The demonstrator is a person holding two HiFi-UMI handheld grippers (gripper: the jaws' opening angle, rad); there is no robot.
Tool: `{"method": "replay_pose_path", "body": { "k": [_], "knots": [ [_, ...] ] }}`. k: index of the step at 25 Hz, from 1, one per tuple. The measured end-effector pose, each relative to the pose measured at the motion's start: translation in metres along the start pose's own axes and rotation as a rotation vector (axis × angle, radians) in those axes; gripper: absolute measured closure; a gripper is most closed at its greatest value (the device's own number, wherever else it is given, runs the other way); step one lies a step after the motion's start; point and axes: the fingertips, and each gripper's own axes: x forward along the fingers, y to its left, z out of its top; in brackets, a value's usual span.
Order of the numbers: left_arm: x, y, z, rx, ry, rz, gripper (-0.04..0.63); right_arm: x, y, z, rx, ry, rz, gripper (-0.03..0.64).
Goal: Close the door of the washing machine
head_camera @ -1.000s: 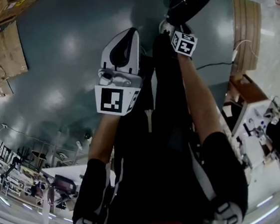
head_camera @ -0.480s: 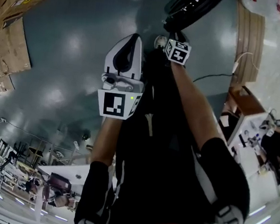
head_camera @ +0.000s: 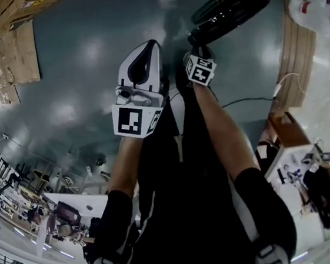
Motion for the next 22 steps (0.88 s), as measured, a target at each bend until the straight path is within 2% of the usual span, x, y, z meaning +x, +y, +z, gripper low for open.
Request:
{"method": "replay_pose_path", "body": {
  "k": [8,16,22],
  "knots": [
    [0.021,0.035,0.000,0.007,0.018,-0.042,0.591,0.003,0.013,0.007,0.021,-0.018,-0.020,0.525],
    [0.046,0.060,0.002,0.035,0.057,-0.220,0.591,0.006,0.020,0.009,0.104,-0.050,-0.108,0.529],
    [0.060,0.092,0.010,0.016,0.075,-0.306,0.591,0.016,0.039,0.026,0.160,-0.105,-0.155,0.531]
  ]
}}
